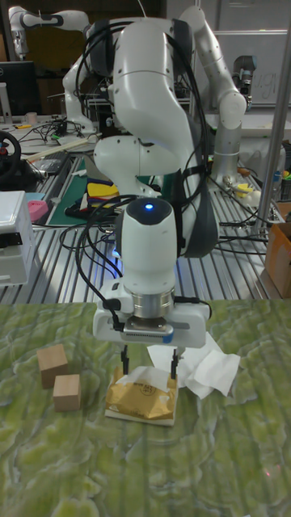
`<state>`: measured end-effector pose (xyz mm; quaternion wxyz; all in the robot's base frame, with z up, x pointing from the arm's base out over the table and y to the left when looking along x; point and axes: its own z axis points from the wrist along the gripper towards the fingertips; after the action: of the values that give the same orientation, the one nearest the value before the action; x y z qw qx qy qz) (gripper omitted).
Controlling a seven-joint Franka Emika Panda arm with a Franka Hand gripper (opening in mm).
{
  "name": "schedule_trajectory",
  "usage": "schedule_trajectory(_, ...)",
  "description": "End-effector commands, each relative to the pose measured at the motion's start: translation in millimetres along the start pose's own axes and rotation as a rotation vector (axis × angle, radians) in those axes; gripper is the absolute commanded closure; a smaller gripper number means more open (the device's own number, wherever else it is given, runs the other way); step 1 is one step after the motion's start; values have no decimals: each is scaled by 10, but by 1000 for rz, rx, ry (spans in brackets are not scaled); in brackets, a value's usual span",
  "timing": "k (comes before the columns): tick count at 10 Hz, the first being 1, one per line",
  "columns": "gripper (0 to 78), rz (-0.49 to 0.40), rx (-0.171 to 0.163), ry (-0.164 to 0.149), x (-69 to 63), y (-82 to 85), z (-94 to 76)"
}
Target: Pull out a napkin
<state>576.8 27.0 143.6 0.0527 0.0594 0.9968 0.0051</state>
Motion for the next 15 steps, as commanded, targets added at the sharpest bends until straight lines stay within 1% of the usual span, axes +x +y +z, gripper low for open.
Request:
schedule_trajectory(1, 1, -5, -1, -9, -12, 27, -19)
schedule_trajectory(3, 1, -4, 0, -12, -12, 11, -15)
schedule_trajectory(5, 1, -28, -1, -14, -29, -38, -8)
schedule_trajectory(9, 1, -30, -1, -13, -48, -45, -14)
schedule_trajectory(10, 763, -29, -1, -13, -48, -45, -14)
schedule_trajectory(15, 763, -29, -1, -13, -48, -45, -14)
